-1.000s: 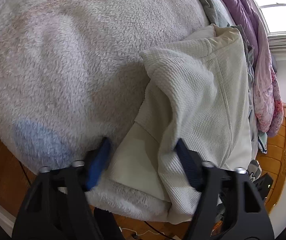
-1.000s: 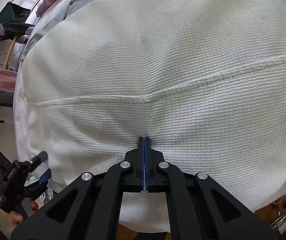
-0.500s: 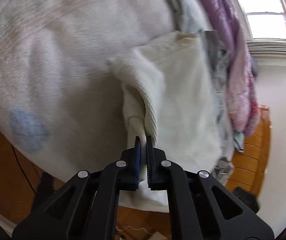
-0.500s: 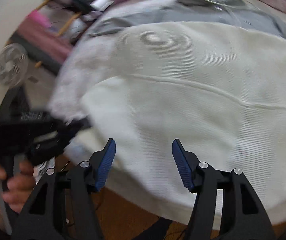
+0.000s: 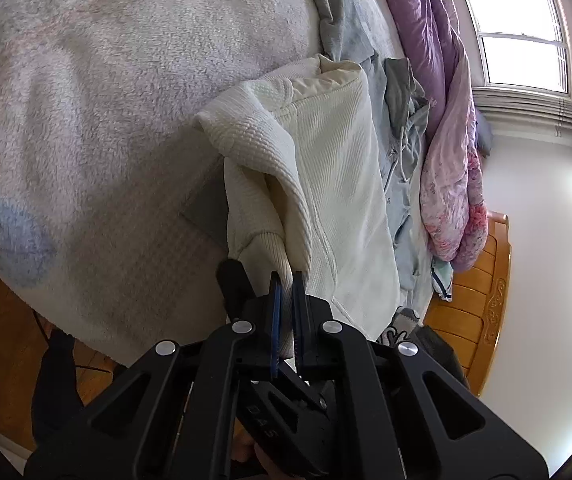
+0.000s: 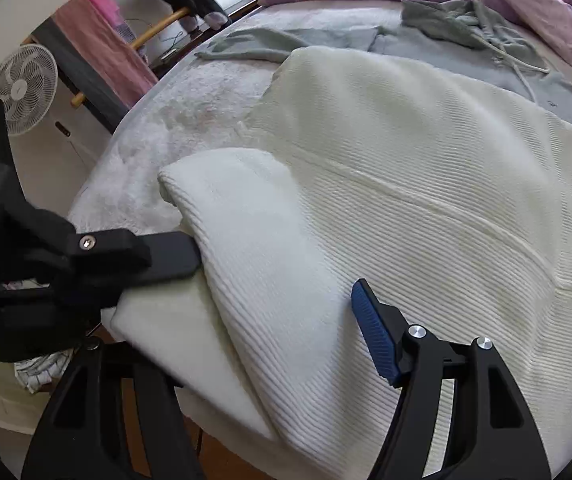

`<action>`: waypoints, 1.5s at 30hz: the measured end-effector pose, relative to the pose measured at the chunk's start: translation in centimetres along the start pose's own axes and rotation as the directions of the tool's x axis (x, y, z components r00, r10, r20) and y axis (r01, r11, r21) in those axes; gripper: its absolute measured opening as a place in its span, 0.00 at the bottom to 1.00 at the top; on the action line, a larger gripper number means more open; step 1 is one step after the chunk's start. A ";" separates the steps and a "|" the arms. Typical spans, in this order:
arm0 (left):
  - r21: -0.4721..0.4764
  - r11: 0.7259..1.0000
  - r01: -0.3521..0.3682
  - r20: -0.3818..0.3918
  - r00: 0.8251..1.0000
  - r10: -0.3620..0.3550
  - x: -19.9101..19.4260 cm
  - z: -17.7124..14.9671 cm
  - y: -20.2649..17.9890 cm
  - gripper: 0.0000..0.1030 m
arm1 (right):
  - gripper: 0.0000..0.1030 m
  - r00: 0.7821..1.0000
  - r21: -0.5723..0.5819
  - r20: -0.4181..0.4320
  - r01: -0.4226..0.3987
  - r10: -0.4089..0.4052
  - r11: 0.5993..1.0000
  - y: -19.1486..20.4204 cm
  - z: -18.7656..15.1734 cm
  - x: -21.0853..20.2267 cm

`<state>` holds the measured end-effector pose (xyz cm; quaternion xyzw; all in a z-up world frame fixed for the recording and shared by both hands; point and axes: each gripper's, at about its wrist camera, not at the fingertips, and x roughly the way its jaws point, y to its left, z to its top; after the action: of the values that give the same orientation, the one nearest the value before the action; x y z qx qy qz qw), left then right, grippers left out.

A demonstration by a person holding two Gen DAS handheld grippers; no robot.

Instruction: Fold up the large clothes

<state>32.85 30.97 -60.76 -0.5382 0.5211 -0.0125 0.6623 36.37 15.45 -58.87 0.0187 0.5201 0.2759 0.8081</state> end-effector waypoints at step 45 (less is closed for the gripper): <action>0.451 0.876 -0.170 -0.188 0.942 0.280 19.5 -10.8 -10.3 0.80 | 0.53 0.980 0.946 0.142 -0.093 -0.139 0.311 -31.8 -17.2 -19.4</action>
<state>39.76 7.79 -65.13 -0.3088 0.6433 -0.1161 0.6909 29.39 -24.93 -60.73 0.5090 0.5003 -0.0967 0.6937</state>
